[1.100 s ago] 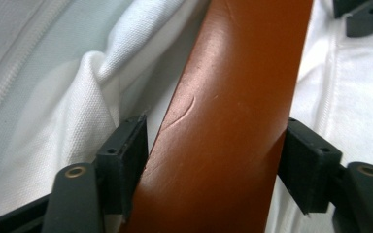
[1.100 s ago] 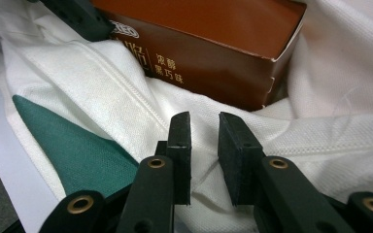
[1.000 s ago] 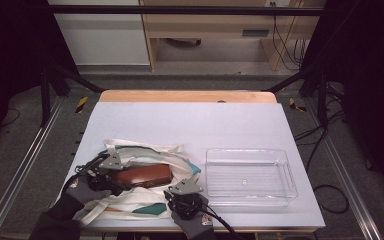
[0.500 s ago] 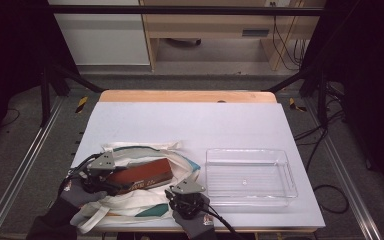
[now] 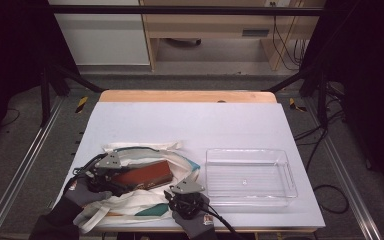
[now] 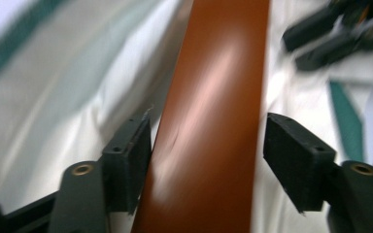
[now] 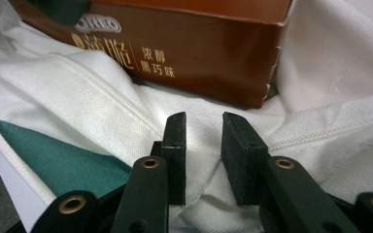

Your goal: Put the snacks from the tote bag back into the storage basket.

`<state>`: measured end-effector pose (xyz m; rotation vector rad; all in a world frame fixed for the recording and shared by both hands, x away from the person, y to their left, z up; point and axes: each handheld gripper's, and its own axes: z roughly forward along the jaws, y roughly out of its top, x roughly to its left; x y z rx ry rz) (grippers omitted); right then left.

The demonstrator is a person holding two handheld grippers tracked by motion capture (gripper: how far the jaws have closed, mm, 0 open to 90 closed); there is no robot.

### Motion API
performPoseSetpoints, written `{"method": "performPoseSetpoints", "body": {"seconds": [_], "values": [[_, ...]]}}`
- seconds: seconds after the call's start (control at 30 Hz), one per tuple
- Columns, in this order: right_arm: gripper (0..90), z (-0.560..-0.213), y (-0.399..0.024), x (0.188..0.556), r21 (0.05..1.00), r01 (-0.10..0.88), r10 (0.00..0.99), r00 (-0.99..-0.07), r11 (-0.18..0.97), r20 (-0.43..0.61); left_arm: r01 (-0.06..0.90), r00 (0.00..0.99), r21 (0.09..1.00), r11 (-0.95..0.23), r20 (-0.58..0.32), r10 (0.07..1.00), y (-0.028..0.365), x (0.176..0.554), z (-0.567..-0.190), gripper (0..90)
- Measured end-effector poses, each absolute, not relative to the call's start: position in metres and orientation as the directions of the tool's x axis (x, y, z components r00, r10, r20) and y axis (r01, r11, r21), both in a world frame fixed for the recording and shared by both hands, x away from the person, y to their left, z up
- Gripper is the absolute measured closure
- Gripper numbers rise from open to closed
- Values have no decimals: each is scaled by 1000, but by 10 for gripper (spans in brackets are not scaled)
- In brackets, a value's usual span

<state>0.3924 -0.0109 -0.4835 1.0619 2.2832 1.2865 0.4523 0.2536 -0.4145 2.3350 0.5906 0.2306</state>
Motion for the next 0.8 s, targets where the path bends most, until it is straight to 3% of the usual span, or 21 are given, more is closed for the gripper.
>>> {"method": "performPoseSetpoints", "body": {"seconds": [0.23, 0.6, 0.8], "values": [[677, -482, -11, 391, 836, 446, 726, -682, 319, 86, 318, 889, 641, -699, 55, 455, 229, 461, -418, 307], [650, -482, -11, 392, 836, 440, 721, -689, 328, 80, 377, 893, 570, -730, -13, 451, 232, 475, -440, 296], [648, -482, -11, 392, 837, 443, 718, -691, 322, 89, 368, 902, 604, -707, -47, 429, 238, 474, -435, 374]]}}
